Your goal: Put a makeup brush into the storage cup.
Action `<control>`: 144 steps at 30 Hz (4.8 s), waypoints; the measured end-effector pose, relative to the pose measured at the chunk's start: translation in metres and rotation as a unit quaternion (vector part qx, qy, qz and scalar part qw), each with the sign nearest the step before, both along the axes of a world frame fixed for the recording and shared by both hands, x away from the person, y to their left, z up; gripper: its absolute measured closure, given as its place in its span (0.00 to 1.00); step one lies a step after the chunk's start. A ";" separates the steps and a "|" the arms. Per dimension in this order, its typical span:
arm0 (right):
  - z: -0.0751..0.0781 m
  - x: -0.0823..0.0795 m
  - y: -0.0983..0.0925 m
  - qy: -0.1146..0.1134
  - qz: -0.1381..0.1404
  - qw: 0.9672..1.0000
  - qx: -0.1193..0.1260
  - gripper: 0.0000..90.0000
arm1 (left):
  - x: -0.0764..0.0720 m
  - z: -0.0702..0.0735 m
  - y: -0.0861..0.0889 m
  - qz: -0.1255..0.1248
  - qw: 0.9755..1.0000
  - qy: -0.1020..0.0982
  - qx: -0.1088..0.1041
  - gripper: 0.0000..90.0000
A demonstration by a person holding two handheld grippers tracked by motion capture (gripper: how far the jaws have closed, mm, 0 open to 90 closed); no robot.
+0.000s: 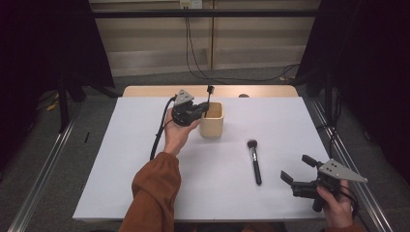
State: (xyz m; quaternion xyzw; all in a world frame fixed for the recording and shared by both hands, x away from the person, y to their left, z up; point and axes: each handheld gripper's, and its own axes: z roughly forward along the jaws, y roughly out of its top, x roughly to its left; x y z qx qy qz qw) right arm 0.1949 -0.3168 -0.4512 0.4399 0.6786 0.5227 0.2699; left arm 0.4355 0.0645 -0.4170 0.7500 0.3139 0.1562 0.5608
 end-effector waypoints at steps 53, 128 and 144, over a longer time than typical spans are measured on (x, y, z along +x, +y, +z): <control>0.000 0.000 0.001 0.002 0.000 1.000 0.002 0.00 | -0.025 0.010 0.020 0.018 1.000 0.009 -0.007 0.12; -0.001 0.005 0.004 0.000 -0.009 1.000 0.000 0.00 | -0.171 -0.007 0.183 0.127 0.991 -0.032 0.011 0.03; -0.001 0.005 0.002 0.001 -0.016 1.000 0.004 0.00 | -0.190 -0.018 0.193 0.134 0.991 -0.028 0.016 0.03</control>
